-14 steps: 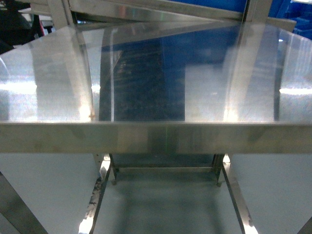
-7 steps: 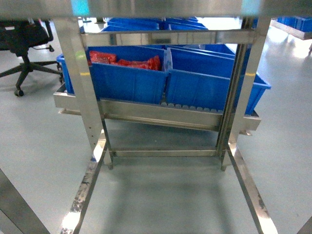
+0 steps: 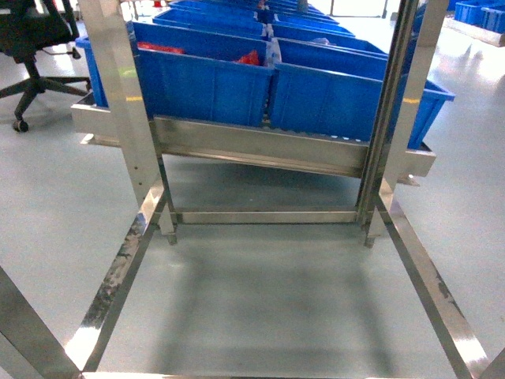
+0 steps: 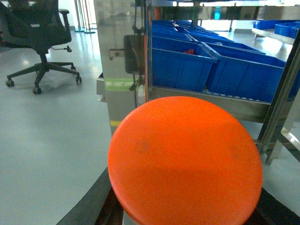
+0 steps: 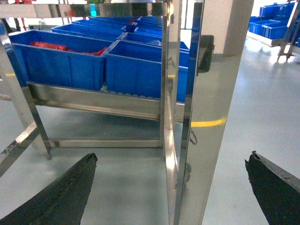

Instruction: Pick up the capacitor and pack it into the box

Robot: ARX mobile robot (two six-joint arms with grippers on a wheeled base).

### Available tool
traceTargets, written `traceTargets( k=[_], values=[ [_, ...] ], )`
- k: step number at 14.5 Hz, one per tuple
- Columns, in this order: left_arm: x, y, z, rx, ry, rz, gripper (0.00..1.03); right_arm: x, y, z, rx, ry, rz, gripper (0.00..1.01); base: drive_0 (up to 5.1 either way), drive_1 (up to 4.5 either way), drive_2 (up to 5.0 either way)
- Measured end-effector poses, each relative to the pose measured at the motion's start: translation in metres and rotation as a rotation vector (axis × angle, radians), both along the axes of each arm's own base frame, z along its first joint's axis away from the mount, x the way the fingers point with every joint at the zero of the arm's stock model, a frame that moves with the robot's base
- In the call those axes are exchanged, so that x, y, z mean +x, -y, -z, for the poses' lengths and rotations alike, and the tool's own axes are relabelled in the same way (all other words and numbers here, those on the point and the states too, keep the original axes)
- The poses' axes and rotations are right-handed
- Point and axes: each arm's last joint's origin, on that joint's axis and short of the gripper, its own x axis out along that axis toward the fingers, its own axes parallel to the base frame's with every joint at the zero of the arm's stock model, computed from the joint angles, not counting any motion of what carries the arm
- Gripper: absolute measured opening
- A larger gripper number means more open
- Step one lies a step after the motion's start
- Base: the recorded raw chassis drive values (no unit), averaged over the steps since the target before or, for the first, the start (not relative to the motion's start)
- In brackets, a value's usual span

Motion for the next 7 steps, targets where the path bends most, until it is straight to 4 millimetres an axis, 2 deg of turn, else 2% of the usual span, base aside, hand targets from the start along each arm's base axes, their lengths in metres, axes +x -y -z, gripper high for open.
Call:
traceTargets(
  k=[7],
  values=[
    [0.0000,0.0000,-0.0001,0.000,0.001,0.002,0.44,0.0000,0.0000,0.0000,0.000,0.000,0.000,0.98,0.0,0.00,0.0]
  ],
)
